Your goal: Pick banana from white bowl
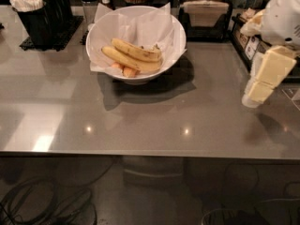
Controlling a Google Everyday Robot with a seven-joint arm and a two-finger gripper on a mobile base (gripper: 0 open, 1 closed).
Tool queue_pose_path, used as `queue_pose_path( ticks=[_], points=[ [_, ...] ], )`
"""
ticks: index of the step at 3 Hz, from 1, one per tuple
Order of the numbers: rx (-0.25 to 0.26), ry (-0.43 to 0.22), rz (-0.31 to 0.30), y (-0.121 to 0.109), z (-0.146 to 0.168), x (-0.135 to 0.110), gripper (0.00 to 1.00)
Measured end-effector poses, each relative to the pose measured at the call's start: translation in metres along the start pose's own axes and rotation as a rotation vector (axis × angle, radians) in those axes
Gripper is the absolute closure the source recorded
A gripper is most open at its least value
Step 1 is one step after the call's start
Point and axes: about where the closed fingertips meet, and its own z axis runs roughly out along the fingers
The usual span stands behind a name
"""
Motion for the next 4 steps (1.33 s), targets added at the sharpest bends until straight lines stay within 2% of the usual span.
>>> queue_pose_path(
  ticks=[2, 3, 4],
  points=[
    [-0.112, -0.185, -0.213, -0.07, 0.038, -0.119, 0.0],
    [-0.149, -0.259, -0.278, -0.09, 0.062, -0.172, 0.0],
    [-0.201, -0.31, -0.296, -0.101, 0.093, -0.207, 0.0]
  ],
)
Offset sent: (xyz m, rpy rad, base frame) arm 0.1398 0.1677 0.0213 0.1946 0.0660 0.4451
